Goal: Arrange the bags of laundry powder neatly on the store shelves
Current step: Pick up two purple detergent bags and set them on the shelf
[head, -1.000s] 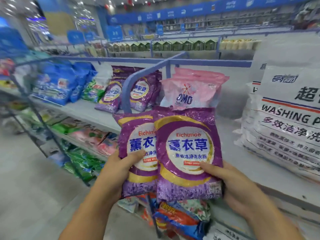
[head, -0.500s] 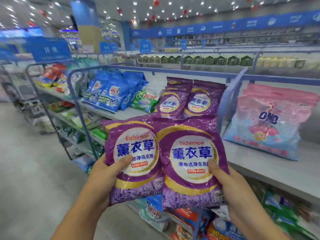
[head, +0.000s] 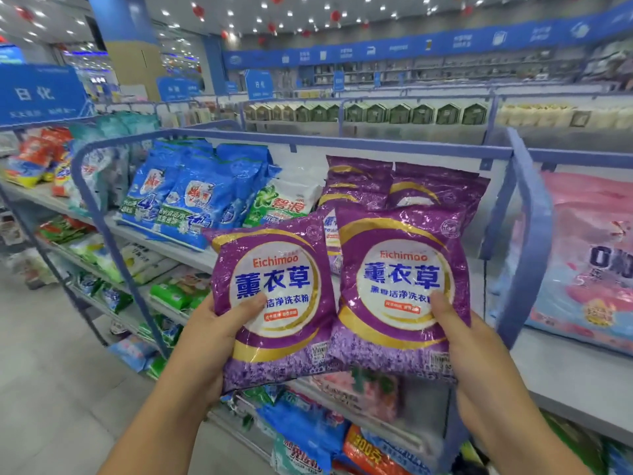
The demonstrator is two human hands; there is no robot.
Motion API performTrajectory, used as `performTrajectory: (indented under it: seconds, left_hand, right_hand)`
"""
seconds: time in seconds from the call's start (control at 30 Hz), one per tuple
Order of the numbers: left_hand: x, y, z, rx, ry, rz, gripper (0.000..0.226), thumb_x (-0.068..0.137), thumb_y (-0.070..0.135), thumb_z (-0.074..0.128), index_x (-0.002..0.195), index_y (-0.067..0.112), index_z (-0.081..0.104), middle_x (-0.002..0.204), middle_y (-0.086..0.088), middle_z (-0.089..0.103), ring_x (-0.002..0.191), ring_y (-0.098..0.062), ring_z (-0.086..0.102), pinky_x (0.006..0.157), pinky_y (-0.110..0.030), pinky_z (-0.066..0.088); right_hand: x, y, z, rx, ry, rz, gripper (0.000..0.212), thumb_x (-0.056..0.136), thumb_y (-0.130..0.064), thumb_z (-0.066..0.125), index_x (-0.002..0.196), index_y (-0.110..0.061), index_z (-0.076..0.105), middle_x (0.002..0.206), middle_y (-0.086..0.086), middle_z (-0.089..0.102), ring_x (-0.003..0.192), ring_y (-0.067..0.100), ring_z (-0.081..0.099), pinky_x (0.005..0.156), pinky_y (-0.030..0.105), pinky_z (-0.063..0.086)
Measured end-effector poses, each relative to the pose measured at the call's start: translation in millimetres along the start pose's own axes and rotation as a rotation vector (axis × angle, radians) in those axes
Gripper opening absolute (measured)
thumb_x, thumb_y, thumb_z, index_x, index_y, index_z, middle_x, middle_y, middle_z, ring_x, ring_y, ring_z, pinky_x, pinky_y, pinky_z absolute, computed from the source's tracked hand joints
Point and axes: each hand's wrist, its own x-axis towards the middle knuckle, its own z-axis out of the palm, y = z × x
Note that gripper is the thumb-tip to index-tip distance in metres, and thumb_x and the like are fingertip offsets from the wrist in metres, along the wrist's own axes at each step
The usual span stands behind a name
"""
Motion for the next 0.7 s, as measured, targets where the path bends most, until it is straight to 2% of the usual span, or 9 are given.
performTrajectory:
  seconds: [0.1, 0.27, 0.33, 0.4, 0.5, 0.53, 0.6, 0.67, 0.7]
  left_hand:
    - [38, 14, 8, 0.034, -0.029, 0.018, 0.032, 0.082, 0.009, 0.072, 0.113, 0.011, 0.071, 0.100, -0.016, 0.079, 0.088, -0.035, 0.077, 0.083, -0.048, 0.059]
    - [104, 25, 33, 0.045, -0.120, 0.038, 0.027, 0.086, 0.006, 0.070, 0.113, 0.010, 0.071, 0.101, -0.015, 0.079, 0.091, -0.034, 0.077, 0.075, -0.044, 0.064]
    - [132, 25, 45, 0.080, -0.171, 0.029, 0.025, 0.086, 0.006, 0.072, 0.110, 0.010, 0.073, 0.100, -0.016, 0.079, 0.091, -0.036, 0.077, 0.079, -0.047, 0.063]
    - [158, 23, 56, 0.131, -0.232, 0.038, 0.023, 0.086, 0.007, 0.074, 0.109, 0.009, 0.073, 0.099, -0.016, 0.079, 0.090, -0.036, 0.077, 0.085, -0.050, 0.060]
    - [193, 15, 71, 0.152, -0.351, 0.035, 0.023, 0.088, 0.008, 0.074, 0.110, 0.013, 0.073, 0.098, -0.012, 0.080, 0.090, -0.031, 0.077, 0.083, -0.047, 0.060]
    - [204, 10, 76, 0.194, -0.371, 0.059, 0.020, 0.089, 0.010, 0.075, 0.108, 0.016, 0.073, 0.095, -0.007, 0.080, 0.088, -0.025, 0.078, 0.082, -0.044, 0.061]
    - [228, -3, 81, 0.408, -0.360, 0.217, 0.016, 0.091, 0.018, 0.075, 0.104, 0.026, 0.070, 0.091, 0.009, 0.077, 0.085, -0.010, 0.075, 0.078, -0.035, 0.061]
    - [246, -14, 83, 0.618, -0.306, 0.356, 0.031, 0.091, 0.029, 0.074, 0.118, 0.029, 0.060, 0.104, 0.012, 0.071, 0.100, -0.011, 0.071, 0.079, -0.029, 0.056]
    - [252, -19, 82, 0.666, -0.292, 0.368, 0.051, 0.089, 0.033, 0.075, 0.134, 0.026, 0.051, 0.122, 0.005, 0.066, 0.116, -0.017, 0.064, 0.088, -0.031, 0.053]
  right_hand:
    - [30, -10, 15, 0.017, 0.031, -0.021, 0.028, 0.095, -0.047, 0.059, 0.106, -0.025, 0.072, 0.094, -0.009, 0.080, 0.092, 0.011, 0.075, 0.074, 0.027, 0.050]
    - [69, -27, 22, 0.044, 0.155, -0.079, 0.019, 0.097, -0.042, 0.060, 0.094, -0.026, 0.070, 0.079, -0.018, 0.078, 0.075, -0.001, 0.072, 0.069, 0.023, 0.048]
    - [81, -28, 22, 0.038, 0.211, -0.102, 0.019, 0.098, -0.040, 0.060, 0.089, -0.026, 0.069, 0.074, -0.022, 0.076, 0.068, -0.007, 0.071, 0.068, 0.022, 0.047]
    - [89, -25, 26, 0.061, 0.275, -0.122, 0.019, 0.098, -0.039, 0.061, 0.091, -0.025, 0.071, 0.079, -0.021, 0.077, 0.073, -0.006, 0.072, 0.072, 0.023, 0.049]
    - [104, -21, 34, 0.057, 0.391, -0.147, 0.018, 0.098, -0.038, 0.062, 0.096, -0.024, 0.073, 0.087, -0.013, 0.079, 0.082, 0.002, 0.075, 0.075, 0.025, 0.052]
    - [113, -21, 37, 0.022, 0.438, -0.150, 0.018, 0.098, -0.039, 0.061, 0.098, -0.024, 0.073, 0.087, -0.012, 0.079, 0.081, 0.003, 0.074, 0.074, 0.024, 0.051]
    - [133, -19, 43, -0.128, 0.520, -0.155, 0.021, 0.099, -0.042, 0.058, 0.108, -0.026, 0.069, 0.094, -0.010, 0.075, 0.087, 0.009, 0.071, 0.077, 0.026, 0.049]
    - [151, -15, 46, -0.364, 0.575, -0.109, 0.033, 0.098, -0.044, 0.059, 0.121, -0.021, 0.063, 0.106, -0.003, 0.067, 0.102, 0.020, 0.065, 0.084, 0.029, 0.043]
    - [157, -10, 47, -0.448, 0.585, -0.079, 0.042, 0.096, -0.040, 0.063, 0.129, -0.016, 0.056, 0.112, 0.000, 0.062, 0.113, 0.025, 0.062, 0.087, 0.028, 0.040]
